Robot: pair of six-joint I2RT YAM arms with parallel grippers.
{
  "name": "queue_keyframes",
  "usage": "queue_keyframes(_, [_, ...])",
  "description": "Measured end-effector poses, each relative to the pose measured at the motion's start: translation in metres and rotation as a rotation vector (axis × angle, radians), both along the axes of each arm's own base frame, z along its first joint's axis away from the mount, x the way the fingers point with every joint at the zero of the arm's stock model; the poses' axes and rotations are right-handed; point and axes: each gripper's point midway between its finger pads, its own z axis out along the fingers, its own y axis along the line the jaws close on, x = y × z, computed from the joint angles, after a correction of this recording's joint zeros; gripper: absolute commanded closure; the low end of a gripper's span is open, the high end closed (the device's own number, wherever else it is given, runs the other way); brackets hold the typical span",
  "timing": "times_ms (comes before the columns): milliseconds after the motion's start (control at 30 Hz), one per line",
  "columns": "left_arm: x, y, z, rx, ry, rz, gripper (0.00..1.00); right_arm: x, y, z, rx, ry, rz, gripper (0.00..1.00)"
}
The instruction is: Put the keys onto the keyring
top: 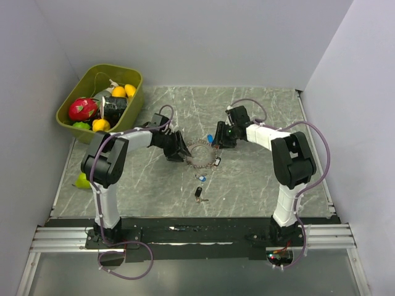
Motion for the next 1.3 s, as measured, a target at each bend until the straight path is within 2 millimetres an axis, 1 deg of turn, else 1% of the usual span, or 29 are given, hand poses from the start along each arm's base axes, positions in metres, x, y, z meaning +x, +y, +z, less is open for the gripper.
queue_keyframes(67, [0.006, -0.005, 0.000, -0.014, 0.001, -0.004, 0.46, -0.001, 0.000, -0.006, -0.004, 0.015, 0.001, 0.50])
queue_keyframes(200, [0.021, -0.013, 0.000, -0.030, -0.003, -0.015, 0.52, -0.003, 0.001, -0.009, -0.004, 0.022, 0.008, 0.54])
queue_keyframes(333, [0.034, -0.018, -0.002, -0.024, -0.009, -0.024, 0.61, -0.009, -0.003, -0.017, -0.013, 0.035, 0.007, 0.58])
queue_keyframes(400, [0.040, -0.020, -0.003, -0.014, -0.012, -0.033, 0.64, -0.013, -0.005, -0.021, -0.016, 0.044, 0.004, 0.65])
queue_keyframes(467, [0.047, -0.021, -0.004, 0.002, -0.018, -0.032, 0.66, -0.017, -0.009, -0.022, -0.025, 0.041, -0.001, 0.68])
queue_keyframes(633, [0.069, -0.027, -0.004, 0.029, -0.048, -0.042, 0.68, -0.032, -0.015, -0.025, -0.031, 0.058, -0.010, 0.69])
queue_keyframes(733, [0.084, -0.037, -0.002, 0.036, -0.077, -0.060, 0.69, -0.043, -0.017, -0.025, -0.024, 0.075, -0.015, 0.69])
queue_keyframes(867, [0.091, -0.049, 0.000, 0.031, -0.099, -0.078, 0.69, -0.059, -0.018, -0.025, -0.001, 0.101, -0.030, 0.68])
queue_keyframes(1033, [0.097, -0.074, 0.005, 0.007, -0.122, -0.117, 0.69, -0.078, -0.018, -0.025, 0.032, 0.134, -0.050, 0.67])
queue_keyframes(1167, [0.101, -0.094, 0.010, -0.012, -0.157, -0.151, 0.68, -0.087, -0.015, -0.024, 0.057, 0.159, -0.055, 0.66])
queue_keyframes(1267, [0.100, -0.103, 0.016, -0.020, -0.181, -0.174, 0.58, -0.091, -0.013, -0.023, 0.075, 0.174, -0.056, 0.63])
queue_keyframes(1300, [0.100, -0.105, 0.018, -0.024, -0.189, -0.181, 0.50, -0.092, -0.012, -0.022, 0.080, 0.173, -0.055, 0.62])
